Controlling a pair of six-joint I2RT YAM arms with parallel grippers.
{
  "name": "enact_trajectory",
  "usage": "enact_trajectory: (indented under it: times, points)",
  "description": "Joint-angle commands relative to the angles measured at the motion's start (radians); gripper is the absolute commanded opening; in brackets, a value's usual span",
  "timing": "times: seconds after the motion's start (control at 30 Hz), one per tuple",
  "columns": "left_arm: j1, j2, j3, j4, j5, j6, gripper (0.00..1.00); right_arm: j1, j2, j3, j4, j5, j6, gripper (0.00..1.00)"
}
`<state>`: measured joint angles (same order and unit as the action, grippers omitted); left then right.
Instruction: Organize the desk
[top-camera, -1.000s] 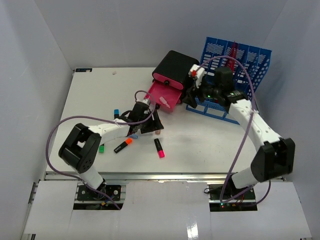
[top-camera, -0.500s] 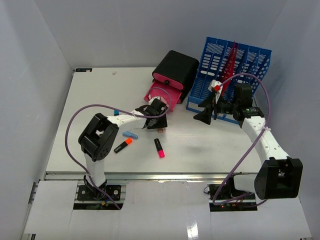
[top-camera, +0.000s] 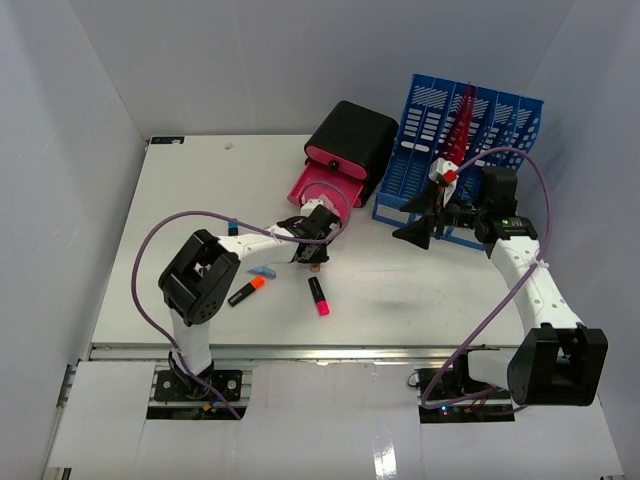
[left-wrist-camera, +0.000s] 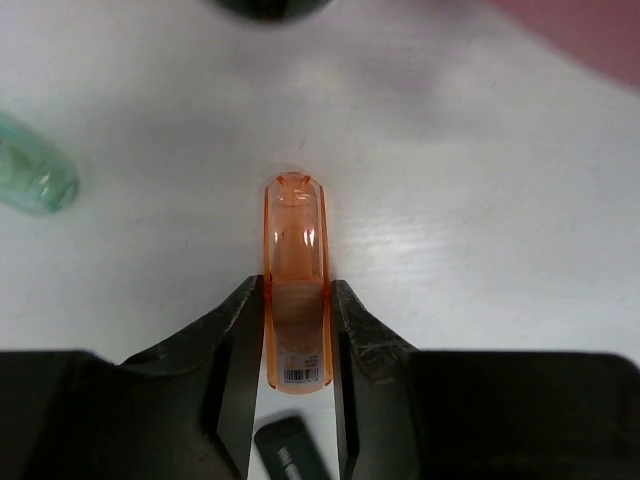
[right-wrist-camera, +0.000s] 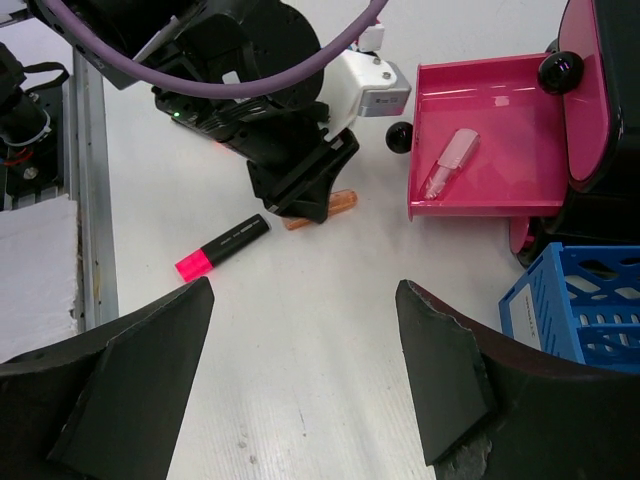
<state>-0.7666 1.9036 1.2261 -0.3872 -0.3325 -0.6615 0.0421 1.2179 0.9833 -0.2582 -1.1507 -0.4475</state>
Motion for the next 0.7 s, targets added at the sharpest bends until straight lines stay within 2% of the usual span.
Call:
enact_trajectory:
  times: [0.0, 0.07, 0.2, 0.3, 0.4, 0.53, 0.6, 0.67]
  points:
    - [-0.008, -0.187, -0.057, -0.036, 0.01, -0.009, 0.3, -0.012, -0.027, -0.016, 0.034, -0.048, 0.015, 0.8]
    - [0.002, -0.291, -0.078, -0.013, 0.053, -0.026, 0.3, -0.016, -0.03, -0.017, 0.036, -0.052, 0.015, 0.8]
    - [0.063, -0.399, -0.11, 0.062, 0.18, -0.081, 0.29, -0.022, -0.031, -0.018, 0.034, -0.055, 0.015, 0.8]
    - [0.126, -0.413, -0.114, 0.142, 0.297, -0.12, 0.28, -0.023, -0.026, -0.02, 0.034, -0.051, 0.012, 0.8]
    - [0.202, -0.359, -0.074, 0.232, 0.415, -0.186, 0.28, -0.027, -0.023, -0.022, 0.035, -0.047, 0.009, 0.8]
    - [0.248, -0.196, 0.082, 0.25, 0.485, -0.237, 0.3, -0.029, -0.016, -0.024, 0.035, -0.044, 0.009, 0.8]
    - [0.261, -0.116, 0.167, 0.242, 0.506, -0.252, 0.32, -0.03, -0.015, -0.026, 0.036, -0.044, 0.009, 0.79]
    - [0.27, -0.05, 0.263, 0.225, 0.525, -0.257, 0.4, -0.044, -0.015, -0.03, 0.036, -0.043, 0.009, 0.8]
